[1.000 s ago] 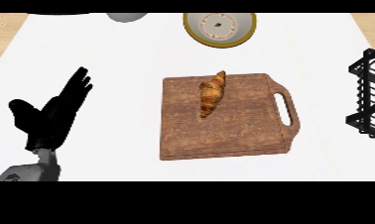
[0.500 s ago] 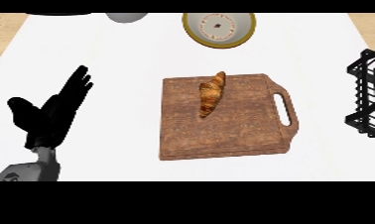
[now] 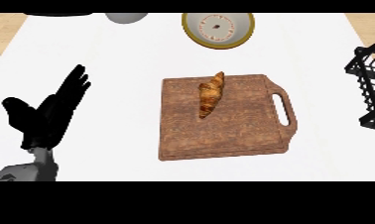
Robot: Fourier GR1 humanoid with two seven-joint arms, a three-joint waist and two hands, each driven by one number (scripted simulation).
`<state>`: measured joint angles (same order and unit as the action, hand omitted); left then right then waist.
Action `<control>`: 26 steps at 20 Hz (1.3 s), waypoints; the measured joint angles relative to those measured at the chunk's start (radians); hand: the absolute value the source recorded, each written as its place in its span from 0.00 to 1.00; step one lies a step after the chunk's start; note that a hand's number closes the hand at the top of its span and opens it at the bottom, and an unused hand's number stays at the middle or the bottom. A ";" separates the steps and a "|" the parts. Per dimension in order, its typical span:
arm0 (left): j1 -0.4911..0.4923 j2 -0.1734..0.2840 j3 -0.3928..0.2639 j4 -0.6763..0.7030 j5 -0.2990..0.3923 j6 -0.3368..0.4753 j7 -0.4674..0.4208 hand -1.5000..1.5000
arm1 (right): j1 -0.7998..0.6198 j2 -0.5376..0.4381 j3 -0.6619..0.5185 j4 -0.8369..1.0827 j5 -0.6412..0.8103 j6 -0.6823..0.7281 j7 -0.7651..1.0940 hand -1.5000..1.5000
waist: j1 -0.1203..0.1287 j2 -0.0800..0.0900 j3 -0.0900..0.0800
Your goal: Pick the tomato from the cutting board and place it in the tiered basket
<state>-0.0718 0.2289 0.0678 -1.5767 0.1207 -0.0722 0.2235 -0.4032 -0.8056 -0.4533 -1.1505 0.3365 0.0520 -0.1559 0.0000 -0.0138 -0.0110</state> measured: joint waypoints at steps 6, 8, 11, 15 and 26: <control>0.009 -0.012 0.001 -0.008 -0.005 0.002 0.002 0.50 | -0.064 0.017 -0.046 0.056 -0.082 0.038 0.032 0.00 | 0.000 0.006 0.007; 0.007 -0.016 -0.001 -0.018 -0.009 0.009 0.012 0.50 | -0.092 0.013 -0.079 0.088 -0.127 0.061 0.051 0.00 | 0.001 0.007 0.008; -0.003 -0.015 0.002 -0.011 -0.010 0.008 0.016 0.50 | -0.131 0.018 -0.125 0.116 -0.200 0.087 0.089 0.00 | 0.001 0.008 0.009; 0.014 -0.010 0.011 -0.013 -0.006 -0.003 0.005 0.50 | -0.166 0.016 -0.211 0.154 -0.307 0.105 0.126 0.00 | 0.002 0.010 0.009; 0.027 -0.009 0.019 -0.016 -0.006 -0.019 -0.006 0.50 | -0.154 -0.237 -0.456 0.457 -0.452 0.142 0.086 0.00 | 0.004 0.017 0.012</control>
<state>-0.0445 0.2199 0.0867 -1.5932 0.1146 -0.0910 0.2179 -0.5575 -1.0422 -0.9096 -0.6934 -0.1160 0.1936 -0.0696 0.0039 0.0032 0.0013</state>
